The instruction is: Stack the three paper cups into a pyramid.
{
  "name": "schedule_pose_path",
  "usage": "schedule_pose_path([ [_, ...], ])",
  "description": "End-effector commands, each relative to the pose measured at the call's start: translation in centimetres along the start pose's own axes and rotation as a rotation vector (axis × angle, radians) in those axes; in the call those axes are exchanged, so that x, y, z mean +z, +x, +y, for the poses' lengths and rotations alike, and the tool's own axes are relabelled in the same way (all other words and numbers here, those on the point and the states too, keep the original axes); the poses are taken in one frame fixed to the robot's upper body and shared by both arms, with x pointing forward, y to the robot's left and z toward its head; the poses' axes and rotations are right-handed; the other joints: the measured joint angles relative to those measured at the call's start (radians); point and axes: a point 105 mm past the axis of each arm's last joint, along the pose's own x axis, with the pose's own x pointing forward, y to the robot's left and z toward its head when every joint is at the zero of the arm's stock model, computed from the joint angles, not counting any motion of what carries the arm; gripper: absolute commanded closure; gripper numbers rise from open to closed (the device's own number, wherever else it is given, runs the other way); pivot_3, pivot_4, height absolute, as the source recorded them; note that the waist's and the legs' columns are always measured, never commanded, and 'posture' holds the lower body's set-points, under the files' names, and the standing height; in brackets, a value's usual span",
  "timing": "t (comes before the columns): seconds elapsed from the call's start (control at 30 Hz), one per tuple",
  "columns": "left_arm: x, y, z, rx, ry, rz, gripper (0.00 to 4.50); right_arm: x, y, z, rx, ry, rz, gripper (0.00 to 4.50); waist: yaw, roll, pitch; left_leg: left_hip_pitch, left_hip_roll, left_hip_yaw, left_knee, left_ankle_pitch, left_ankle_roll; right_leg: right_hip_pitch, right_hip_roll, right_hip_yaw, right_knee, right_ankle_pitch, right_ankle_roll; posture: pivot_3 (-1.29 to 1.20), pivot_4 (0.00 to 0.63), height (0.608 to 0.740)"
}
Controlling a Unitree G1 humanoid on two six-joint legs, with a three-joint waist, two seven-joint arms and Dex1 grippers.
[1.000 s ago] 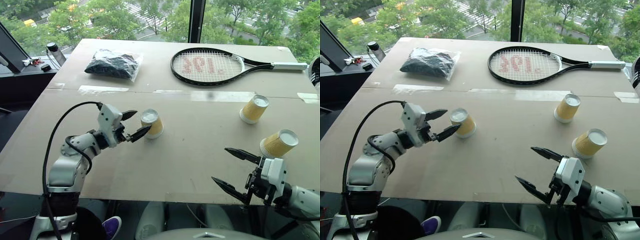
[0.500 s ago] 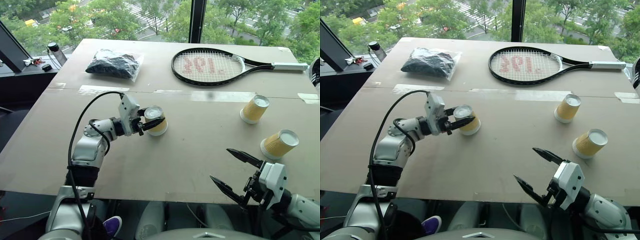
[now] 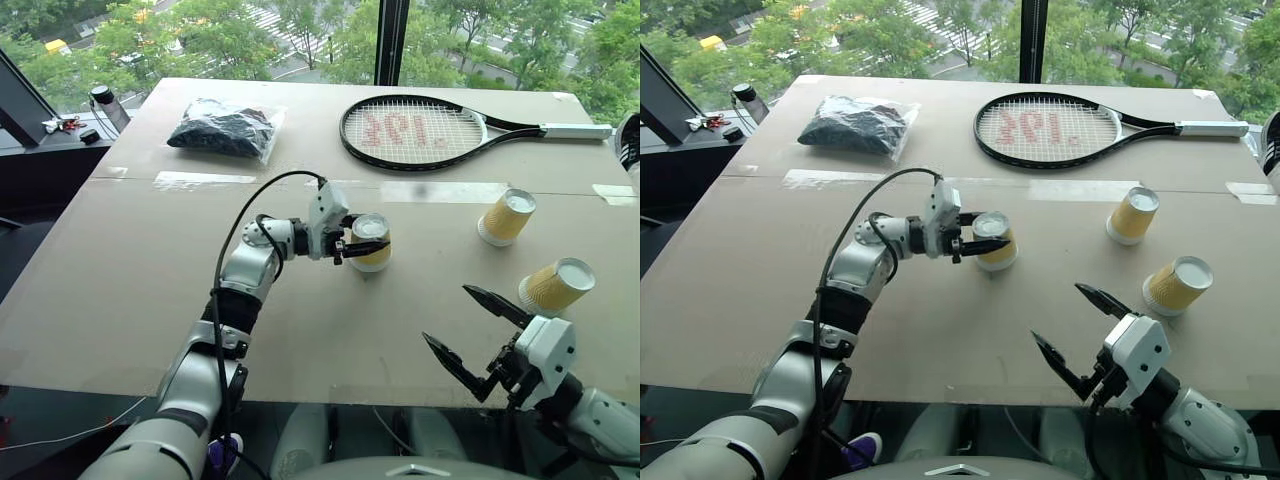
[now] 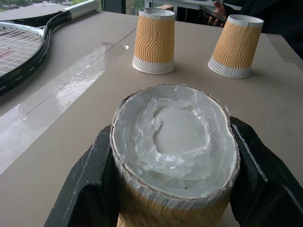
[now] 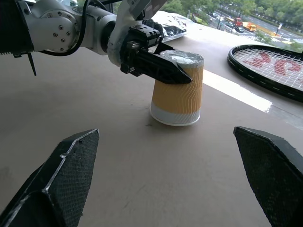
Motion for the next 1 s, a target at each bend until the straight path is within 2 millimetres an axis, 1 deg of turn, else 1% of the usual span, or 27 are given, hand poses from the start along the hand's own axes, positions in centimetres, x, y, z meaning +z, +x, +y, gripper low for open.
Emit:
schedule_pose_path([
  [0.03,0.3,-0.1,0.3,-0.01,0.065,0.008,1.23,0.9,-0.2,-0.1,-0.037,-0.034,-0.016,0.0,0.005,0.0,0.0,0.0,0.0,0.0,0.0,0.0,0.0,0.0,0.0,0.0,0.0,0.0,0.0,0.0,0.15,0.74],
  [0.13,0.7,-1.0,0.8,0.016,0.055,-0.009,0.03,0.4,-0.5,-0.1,-0.05,-0.029,0.001,0.0,0.005,0.0,0.0,0.0,0.0,0.0,0.0,0.0,0.0,0.0,0.0,0.0,0.0,0.0,0.0,0.0,0.15,0.74],
  [0.23,1.9,-2.1,0.9,0.03,0.041,-0.053,0.03,-0.1,-1.1,-0.6,-0.097,-0.016,0.014,0.0,0.005,0.0,0.0,0.0,0.0,0.0,0.0,0.0,0.0,0.0,0.0,0.0,0.0,0.0,0.0,0.0,0.15,0.74],
  [0.37,3.8,-5.0,0.6,0.062,0.001,-0.112,0.03,-0.6,-2.6,-2.7,-0.285,0.031,0.044,0.0,0.003,0.0,0.0,0.0,0.001,0.0,0.0,0.0,0.0,0.0,-0.001,0.0,0.0,0.0,0.0,0.0,0.15,0.74],
  [0.43,4.4,-6.7,0.1,0.088,-0.009,-0.131,0.03,0.0,-3.4,-3.9,-0.383,-0.008,0.031,0.0,0.001,0.0,0.0,0.0,0.001,0.0,0.0,0.0,0.0,0.0,-0.001,0.0,0.0,0.0,0.0,0.0,0.15,0.74],
  [0.5,5.1,-8.2,-1.1,0.085,-0.018,-0.156,0.03,0.9,-3.8,-5.6,-0.485,-0.073,0.027,0.0,0.0,0.0,0.0,0.0,0.001,0.0,0.0,0.0,0.0,0.0,-0.002,0.0,0.0,0.0,0.0,0.0,0.15,0.74],
  [0.53,5.4,-8.6,-1.8,0.084,-0.017,-0.16,0.03,1.1,-4.1,-7.0,-0.564,-0.137,0.064,0.0,0.0,0.001,0.0,0.0,0.001,0.0,0.0,0.0,-0.001,0.0,-0.003,0.001,0.0,0.0,0.0,0.0,0.15,0.74],
  [0.57,5.6,-8.9,-2.5,0.066,-0.033,-0.168,0.03,1.2,-4.4,-8.2,-0.626,-0.16,0.091,0.0,-0.002,0.001,0.0,0.0,0.001,0.0,0.0,0.0,-0.001,0.0,-0.003,0.001,0.0,0.0,0.0,0.0,0.15,0.74],
  [0.63,5.8,-9.1,-3.3,0.045,-0.057,-0.173,0.03,1.3,-4.7,-9.4,-0.684,-0.171,0.119,0.0,0.001,0.001,0.0,0.0,0.001,0.0,0.001,0.003,-0.005,0.001,-0.004,0.002,0.0,0.0,0.0,0.0,0.15,0.74],
  [0.67,6.0,-9.1,-3.8,0.025,-0.067,-0.173,0.03,1.4,-4.5,-9.7,-0.666,-0.137,0.107,0.0,0.008,0.001,0.0,0.0,0.001,0.0,0.001,0.003,-0.005,0.001,-0.004,0.003,0.0,0.0,0.0,0.0,0.15,0.74],
  [0.7,6.3,-9.1,-4.8,-0.012,-0.081,-0.177,0.03,1.2,-4.4,-10.4,-0.662,-0.128,0.124,0.0,0.011,0.0,0.0,0.0,0.001,-0.001,0.0,0.003,-0.005,0.001,-0.004,0.002,0.0,0.0,0.0,0.0,0.15,0.74],
  [0.77,6.6,-8.8,-7.0,-0.089,-0.081,-0.163,0.03,0.3,-4.3,-12.5,-0.704,-0.101,0.179,0.0,0.009,0.001,0.0,0.0,0.001,-0.002,0.0,0.003,-0.005,0.001,-0.003,0.002,0.0,0.0,-0.001,0.0,0.15,0.74],
  [0.8,6.5,-8.7,-7.5,-0.09,-0.048,-0.152,0.03,-0.3,-4.4,-13.3,-0.733,-0.096,0.221,0.0,0.006,0.001,0.0,0.0,0.001,-0.001,0.0,0.003,-0.005,0.001,-0.002,0.003,0.0,0.0,-0.001,0.0,0.15,0.74],
  [0.83,6.5,-8.5,-7.6,-0.064,-0.015,-0.15,0.03,-0.8,-4.6,-13.9,-0.752,-0.093,0.252,0.0,0.005,0.001,0.0,0.0,0.001,-0.001,0.0,0.003,-0.005,0.001,-0.003,0.003,0.0,0.0,-0.001,0.0,0.15,0.74],
  [0.9,6.7,-8.6,-8.2,-0.082,0.019,-0.183,0.03,-1.5,-4.5,-14.5,-0.773,-0.04,0.283,0.0,0.005,0.001,0.0,0.0,0.0,0.001,0.0,0.002,-0.004,0.001,-0.003,0.005,0.0,0.0,0.0,0.0,0.15,0.74],
  [1.0,6.9,-9.3,-9.4,-0.147,-0.028,-0.211,0.03,-2.3,-4.5,-15.0,-0.802,0.039,0.313,0.0,0.006,0.002,0.0,0.0,0.001,0.0,-0.001,0.0,-0.001,0.0,-0.002,0.004,0.0,0.0,-0.001,0.0,0.15,0.74],
])
